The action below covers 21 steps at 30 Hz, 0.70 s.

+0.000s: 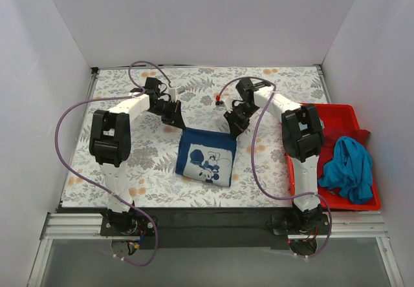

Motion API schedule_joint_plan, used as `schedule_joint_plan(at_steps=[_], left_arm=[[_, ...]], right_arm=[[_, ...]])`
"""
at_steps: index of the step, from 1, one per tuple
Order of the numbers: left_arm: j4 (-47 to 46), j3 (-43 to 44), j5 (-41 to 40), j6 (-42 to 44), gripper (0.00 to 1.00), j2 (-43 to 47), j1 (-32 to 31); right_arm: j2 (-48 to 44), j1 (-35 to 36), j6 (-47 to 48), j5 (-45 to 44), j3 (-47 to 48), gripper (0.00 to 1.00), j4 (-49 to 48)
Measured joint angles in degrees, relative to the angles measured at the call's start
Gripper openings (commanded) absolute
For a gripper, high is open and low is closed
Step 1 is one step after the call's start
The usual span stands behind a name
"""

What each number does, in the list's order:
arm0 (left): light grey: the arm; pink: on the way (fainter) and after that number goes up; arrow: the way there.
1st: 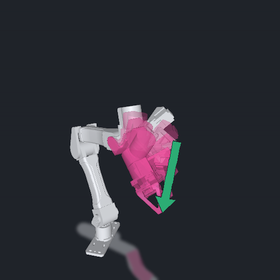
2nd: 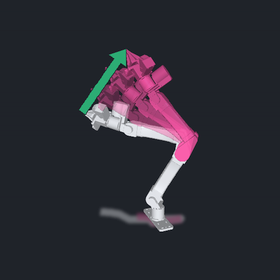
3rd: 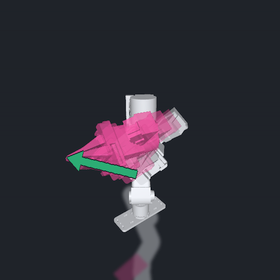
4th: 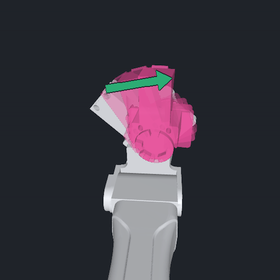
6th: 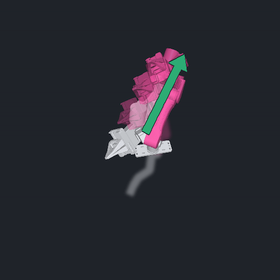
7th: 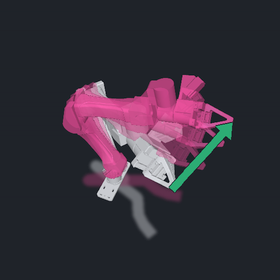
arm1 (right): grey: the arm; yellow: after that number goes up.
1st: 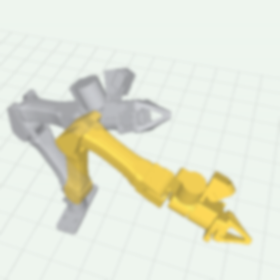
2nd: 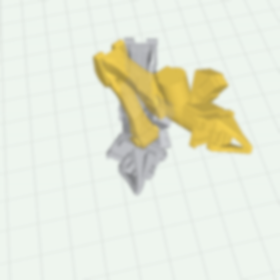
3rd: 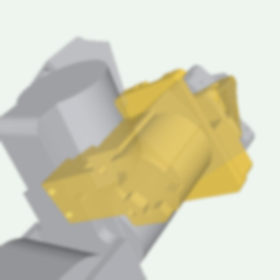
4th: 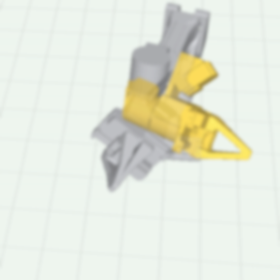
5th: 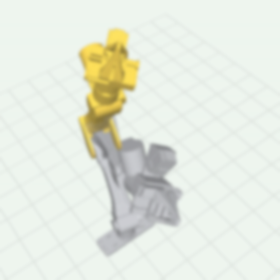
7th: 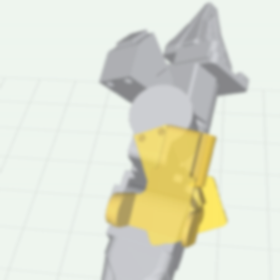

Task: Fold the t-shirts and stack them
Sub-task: Fold the tshirt

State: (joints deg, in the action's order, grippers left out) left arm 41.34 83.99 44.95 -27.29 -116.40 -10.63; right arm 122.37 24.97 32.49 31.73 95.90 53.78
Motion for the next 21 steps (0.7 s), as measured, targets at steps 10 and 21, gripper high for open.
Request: schedule_joint_plan(at_steps=[10,21], left_arm=[[-4.68,3.08,-4.11,-4.68,0.48,-0.50,0.83],[-5.46,-10.93,-0.22,-13.20,0.57,12.68,2.14]], right_arm=[[3.65,-1.77,-0.74,-4.68,9.97,0.64,-0.31],[-5.07,-3.04,-4.44,-0.70,4.42,0.56,-0.44]])
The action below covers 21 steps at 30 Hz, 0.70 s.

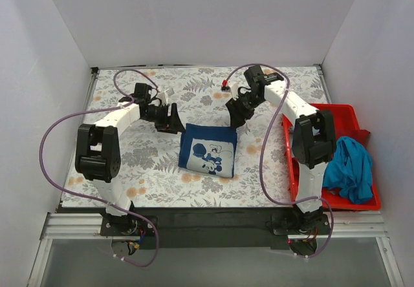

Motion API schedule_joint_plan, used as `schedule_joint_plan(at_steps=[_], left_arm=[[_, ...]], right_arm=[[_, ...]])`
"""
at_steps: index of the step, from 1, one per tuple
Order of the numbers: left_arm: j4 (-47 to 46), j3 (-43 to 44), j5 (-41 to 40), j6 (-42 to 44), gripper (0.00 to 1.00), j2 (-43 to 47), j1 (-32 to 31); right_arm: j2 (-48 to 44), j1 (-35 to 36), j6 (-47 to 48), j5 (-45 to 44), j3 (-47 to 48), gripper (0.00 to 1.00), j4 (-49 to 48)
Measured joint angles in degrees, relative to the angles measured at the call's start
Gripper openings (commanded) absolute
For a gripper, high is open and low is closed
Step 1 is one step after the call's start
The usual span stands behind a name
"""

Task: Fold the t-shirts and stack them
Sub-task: Fold the tshirt

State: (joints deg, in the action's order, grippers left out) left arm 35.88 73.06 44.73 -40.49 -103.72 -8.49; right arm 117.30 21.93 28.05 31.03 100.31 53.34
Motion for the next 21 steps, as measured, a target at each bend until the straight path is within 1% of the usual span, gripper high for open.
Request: schedule_joint_plan(at_steps=[3,5,10,11,12,13,15,16,17,20,21], left_arm=[[0.13,-3.28,0.90,-1.66,0.57,0.87,-0.55],[0.57,-4.98,0.96,-2.45,0.57,0.87,-1.03],[2.27,-6.84,1.16,-3.61,0.57,0.87,-2.47],[2.58,-7.06,1.20,-3.69,0.55,0.87,-2.78],[3.04,-7.23,1.33,-3.76,0.52,0.87,-3.06],[3.48,-7.41,1.55,-3.80,0.43,0.87,-3.30],[4.55,-7.91,2.08,-3.72,0.34,0.87,-3.61],[5.22,-8.20,2.29,-3.50,0.24,0.87,-3.74],[5.95,-8.52,2.40,-3.30,0.20,0.87,-3.76],[7.87,-9.64,2.05,-2.58,0.00,0.87,-3.74],[8.57,-10.01,1.51,-2.47,0.00,0.87,-3.74]], right_arm=[[-4.07,2.16,-0.94,3.37,-3.41,0.52,0.13],[-4.59,3.89,-1.44,5.38,-4.44,0.51,0.04],[-1.81,6.75,-4.74,9.38,-7.32,0.50,-3.13],[-1.16,6.75,-5.51,9.68,-7.87,0.50,-3.78],[-0.13,6.62,-6.49,9.99,-8.55,0.50,-4.63],[0.52,6.54,-7.08,10.10,-8.98,0.50,-5.25],[1.97,6.23,-8.68,10.10,-10.36,0.50,-6.95],[2.43,6.19,-9.35,10.03,-11.06,0.50,-7.52],[2.80,6.10,-9.97,9.79,-11.61,0.50,-7.85],[3.45,5.92,-11.30,9.09,-12.13,0.50,-8.76],[3.58,5.92,-11.63,8.79,-12.13,0.50,-9.09]])
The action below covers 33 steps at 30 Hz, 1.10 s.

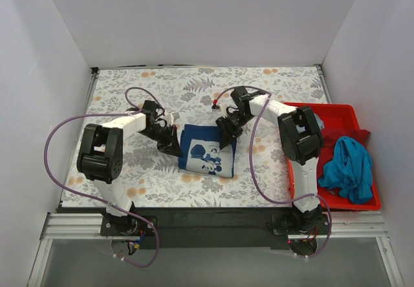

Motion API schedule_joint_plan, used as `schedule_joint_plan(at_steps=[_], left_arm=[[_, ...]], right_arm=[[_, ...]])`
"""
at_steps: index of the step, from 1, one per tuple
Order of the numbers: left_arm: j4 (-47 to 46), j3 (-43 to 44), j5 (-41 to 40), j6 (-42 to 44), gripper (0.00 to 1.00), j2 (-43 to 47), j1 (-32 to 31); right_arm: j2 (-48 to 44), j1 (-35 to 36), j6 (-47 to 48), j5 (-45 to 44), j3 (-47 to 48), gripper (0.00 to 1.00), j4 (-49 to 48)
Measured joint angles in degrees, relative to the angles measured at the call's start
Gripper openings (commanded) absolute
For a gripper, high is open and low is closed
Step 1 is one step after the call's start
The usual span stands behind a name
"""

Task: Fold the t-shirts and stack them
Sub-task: Fold the tshirt

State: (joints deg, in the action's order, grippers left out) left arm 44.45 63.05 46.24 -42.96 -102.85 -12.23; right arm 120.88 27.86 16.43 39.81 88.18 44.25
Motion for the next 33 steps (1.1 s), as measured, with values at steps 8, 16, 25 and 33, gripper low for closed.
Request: schedule_joint_plan(at_steps=[8,16,25,33], left_arm=[[-0.02,-3.93,-6.99,-0.42,0.00,-2.38,0.02],[-1.75,-4.66,-3.96,-1.57,0.27,-3.72,0.92],[-7.93,-7.80,4.98,1.92,0.83,20.50,2.08],[-21.94,-14.05,14.27,-7.32,0.84,21.92,-6.91]], right_arm=[[0.57,0.07,-1.53,-1.81,0.00,0.50,-2.43],[0.42,0.07,-1.46,-1.31,0.00,0.58,-2.49],[-13.90,-0.07,-1.40,5.20,-4.13,0.94,-3.48],[-22.21,3.19,-11.85,18.97,-20.04,0.98,-12.81]])
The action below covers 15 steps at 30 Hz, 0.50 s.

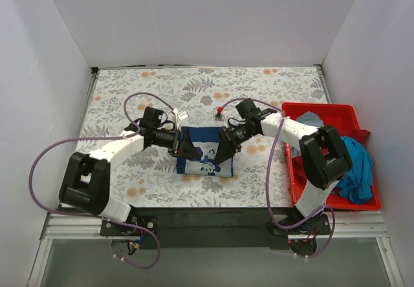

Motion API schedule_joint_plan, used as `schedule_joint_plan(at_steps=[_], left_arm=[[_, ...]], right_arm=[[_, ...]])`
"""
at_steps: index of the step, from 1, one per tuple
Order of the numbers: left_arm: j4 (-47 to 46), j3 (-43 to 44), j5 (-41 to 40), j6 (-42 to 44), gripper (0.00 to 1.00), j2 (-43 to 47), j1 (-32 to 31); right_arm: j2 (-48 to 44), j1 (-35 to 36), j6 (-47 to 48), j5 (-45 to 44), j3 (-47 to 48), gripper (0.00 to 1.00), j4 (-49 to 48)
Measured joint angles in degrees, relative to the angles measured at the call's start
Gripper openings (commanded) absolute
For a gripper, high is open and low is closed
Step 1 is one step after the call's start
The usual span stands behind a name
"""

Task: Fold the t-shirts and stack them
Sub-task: Fold the tshirt

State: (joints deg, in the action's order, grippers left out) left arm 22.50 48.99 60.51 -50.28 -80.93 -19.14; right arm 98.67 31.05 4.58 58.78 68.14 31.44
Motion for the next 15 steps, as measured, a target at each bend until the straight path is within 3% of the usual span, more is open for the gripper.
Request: schedule_joint_plan(at_steps=[8,15], left_arm=[[-4.87,-4.59,-0.81,-4.00,0.82,-17.97,0.37],[-2.58,-4.15,3.15,-2.32,0.81,-19.98,4.42]], right_arm=[[10.40,0.35,-5.95,1.92,-10.21,0.98,-5.07],[11.52,-4.50,-6.93,2.75,-9.07,0.98,-3.10]])
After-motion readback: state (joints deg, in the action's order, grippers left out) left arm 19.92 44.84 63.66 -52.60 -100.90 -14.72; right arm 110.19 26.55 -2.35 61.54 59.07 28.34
